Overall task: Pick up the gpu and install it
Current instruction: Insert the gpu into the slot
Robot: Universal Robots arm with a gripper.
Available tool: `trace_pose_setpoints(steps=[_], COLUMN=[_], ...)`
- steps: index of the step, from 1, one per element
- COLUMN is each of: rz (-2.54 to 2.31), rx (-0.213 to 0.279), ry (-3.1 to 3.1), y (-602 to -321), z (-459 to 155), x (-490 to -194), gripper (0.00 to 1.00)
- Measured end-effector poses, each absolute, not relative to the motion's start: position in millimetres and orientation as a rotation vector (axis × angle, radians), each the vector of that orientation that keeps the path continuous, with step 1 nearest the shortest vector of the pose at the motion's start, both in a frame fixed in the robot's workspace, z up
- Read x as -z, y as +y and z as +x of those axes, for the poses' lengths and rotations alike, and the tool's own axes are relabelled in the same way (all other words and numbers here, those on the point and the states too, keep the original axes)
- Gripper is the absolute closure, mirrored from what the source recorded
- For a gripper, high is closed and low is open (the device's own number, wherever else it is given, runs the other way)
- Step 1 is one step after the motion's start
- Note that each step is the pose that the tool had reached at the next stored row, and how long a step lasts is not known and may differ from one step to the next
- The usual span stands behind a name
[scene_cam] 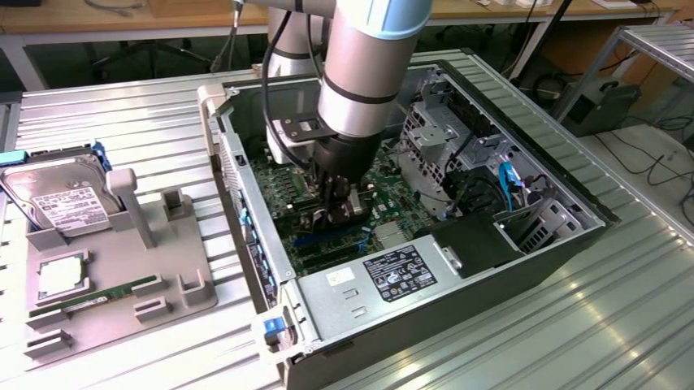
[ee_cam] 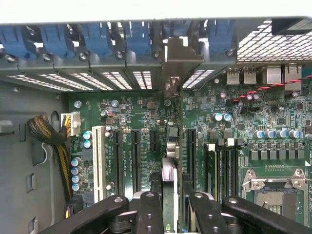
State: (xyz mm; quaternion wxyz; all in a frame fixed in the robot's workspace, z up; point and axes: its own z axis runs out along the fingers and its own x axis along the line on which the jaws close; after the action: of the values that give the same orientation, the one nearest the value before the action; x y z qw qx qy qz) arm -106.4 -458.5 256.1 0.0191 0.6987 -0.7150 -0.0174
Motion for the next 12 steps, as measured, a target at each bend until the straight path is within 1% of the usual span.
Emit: trace_pose_setpoints(steps=[12], rz=[2.152], rx=[0.054], ry=[-2.235], y=[-459.0], z=[-106.3], x=[-250.5], gripper=[0.74])
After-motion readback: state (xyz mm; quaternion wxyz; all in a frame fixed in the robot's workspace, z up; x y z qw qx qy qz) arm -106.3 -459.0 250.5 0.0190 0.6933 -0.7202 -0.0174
